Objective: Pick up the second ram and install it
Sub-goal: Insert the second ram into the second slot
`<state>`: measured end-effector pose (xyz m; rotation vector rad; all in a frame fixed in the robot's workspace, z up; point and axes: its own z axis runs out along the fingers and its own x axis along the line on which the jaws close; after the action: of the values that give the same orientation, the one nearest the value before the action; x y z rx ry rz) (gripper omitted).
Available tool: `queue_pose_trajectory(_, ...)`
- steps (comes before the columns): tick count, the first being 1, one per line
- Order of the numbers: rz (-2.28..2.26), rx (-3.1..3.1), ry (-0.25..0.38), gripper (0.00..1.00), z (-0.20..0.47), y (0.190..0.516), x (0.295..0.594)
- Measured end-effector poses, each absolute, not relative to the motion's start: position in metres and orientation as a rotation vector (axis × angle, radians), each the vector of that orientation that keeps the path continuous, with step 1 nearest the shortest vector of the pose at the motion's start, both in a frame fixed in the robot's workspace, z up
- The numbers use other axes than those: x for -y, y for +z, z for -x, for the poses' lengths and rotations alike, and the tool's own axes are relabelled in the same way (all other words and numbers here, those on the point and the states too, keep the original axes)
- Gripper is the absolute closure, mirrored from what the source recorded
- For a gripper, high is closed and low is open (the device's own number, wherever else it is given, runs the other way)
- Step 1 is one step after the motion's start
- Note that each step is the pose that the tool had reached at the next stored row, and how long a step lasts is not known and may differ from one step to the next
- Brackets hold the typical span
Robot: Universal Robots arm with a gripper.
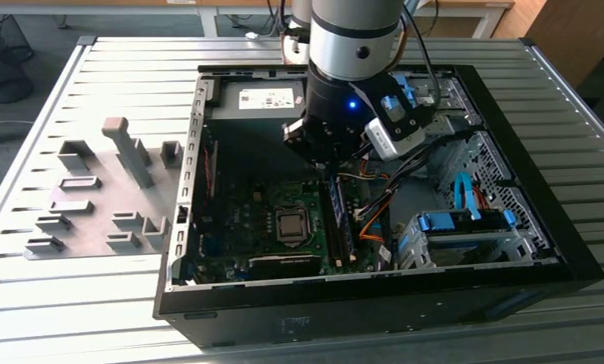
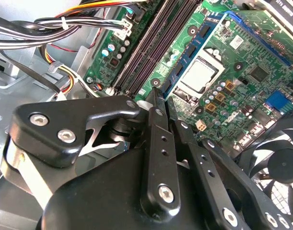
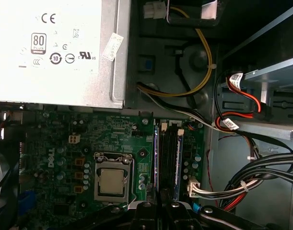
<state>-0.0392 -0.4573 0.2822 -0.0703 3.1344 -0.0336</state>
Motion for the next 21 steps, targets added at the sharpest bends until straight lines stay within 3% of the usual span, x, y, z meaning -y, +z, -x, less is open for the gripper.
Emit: queue_pose_trajectory(21, 0.07, -3.134, -0.035, 0.86, 0.039, 0.267, 0.457)
